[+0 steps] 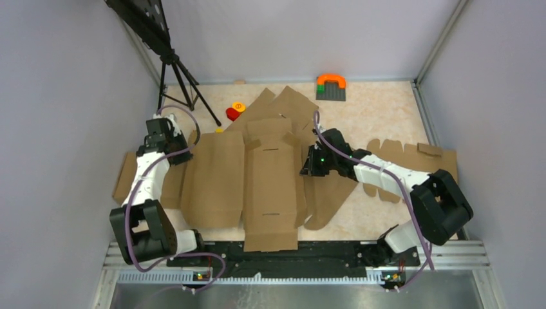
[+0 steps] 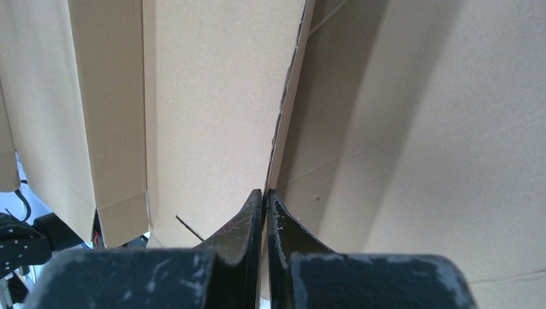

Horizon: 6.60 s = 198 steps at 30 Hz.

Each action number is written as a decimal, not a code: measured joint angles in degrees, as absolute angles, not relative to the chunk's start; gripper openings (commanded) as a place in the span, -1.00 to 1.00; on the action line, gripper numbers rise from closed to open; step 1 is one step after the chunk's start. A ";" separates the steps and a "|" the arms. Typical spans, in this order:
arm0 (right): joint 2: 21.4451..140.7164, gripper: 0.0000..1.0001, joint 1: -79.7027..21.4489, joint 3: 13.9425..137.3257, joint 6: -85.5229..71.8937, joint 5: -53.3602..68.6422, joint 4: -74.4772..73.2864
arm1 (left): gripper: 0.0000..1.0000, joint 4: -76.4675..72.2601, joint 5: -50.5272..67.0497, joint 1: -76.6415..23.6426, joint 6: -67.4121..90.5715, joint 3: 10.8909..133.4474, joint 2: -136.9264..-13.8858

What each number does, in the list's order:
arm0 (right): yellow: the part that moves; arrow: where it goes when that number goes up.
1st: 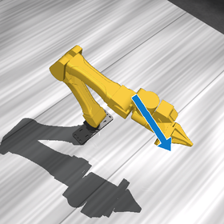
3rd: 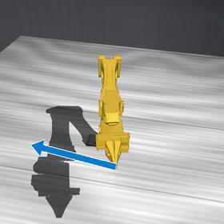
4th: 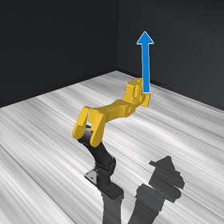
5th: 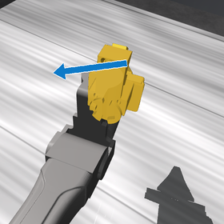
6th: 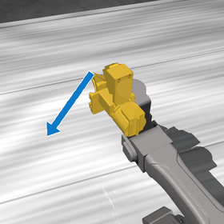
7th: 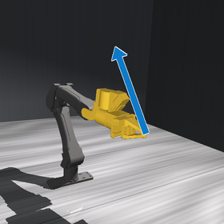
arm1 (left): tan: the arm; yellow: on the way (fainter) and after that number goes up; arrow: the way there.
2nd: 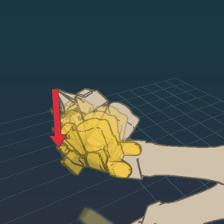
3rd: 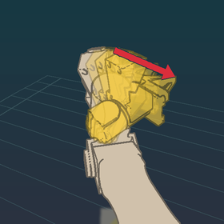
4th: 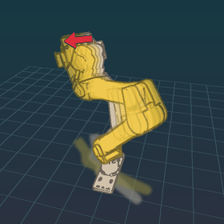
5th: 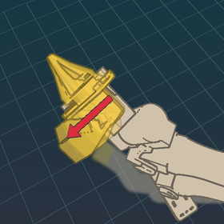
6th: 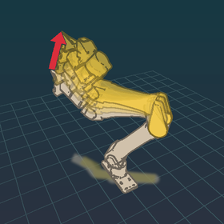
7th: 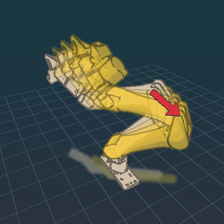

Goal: Fold the paper box
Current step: Fold the paper box at the center of the board.

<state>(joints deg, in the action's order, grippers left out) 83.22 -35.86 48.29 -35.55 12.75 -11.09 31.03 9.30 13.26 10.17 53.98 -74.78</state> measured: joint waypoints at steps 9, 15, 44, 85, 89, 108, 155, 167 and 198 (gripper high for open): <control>84.44 -1.00 -36.27 48.56 -36.91 13.67 -9.74 | -0.47 29.58 6.81 13.37 9.50 53.98 -79.59; 84.90 -1.00 -36.27 48.84 -37.06 13.65 -9.91 | -0.35 29.82 4.97 13.37 9.52 53.98 -80.03; 88.18 -1.00 -36.38 52.66 -34.17 11.62 -13.54 | 0.74 35.92 -3.97 -5.96 15.16 67.09 -67.02; 94.26 -1.00 -40.03 60.16 -31.46 6.26 -21.06 | -0.15 44.27 34.46 -14.83 -9.15 119.11 -133.88; 94.41 -1.00 -40.03 60.18 -31.46 6.33 -21.06 | -0.34 44.36 36.27 -14.81 -10.11 117.78 -133.49; 95.33 -1.00 -40.07 62.02 -31.48 4.12 -22.50 | -0.76 37.95 39.38 -15.07 -9.15 104.09 -122.67; 97.43 -0.64 -40.75 64.97 -36.32 -5.87 -22.24 | -0.21 41.19 42.48 -19.20 -8.91 92.60 -115.31; 96.86 -0.02 -35.66 60.71 -38.39 3.86 -11.11 | -0.23 41.15 41.50 -19.20 -8.69 92.60 -115.90; 104.92 0.46 -30.50 60.88 -46.52 13.69 6.22 | -0.25 40.77 40.86 -19.25 -8.47 92.60 -115.90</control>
<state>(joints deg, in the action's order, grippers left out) 104.92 -30.50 60.88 -46.52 13.69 6.22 40.77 40.86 -19.25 -8.47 92.60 -115.90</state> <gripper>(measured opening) 0.617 0.378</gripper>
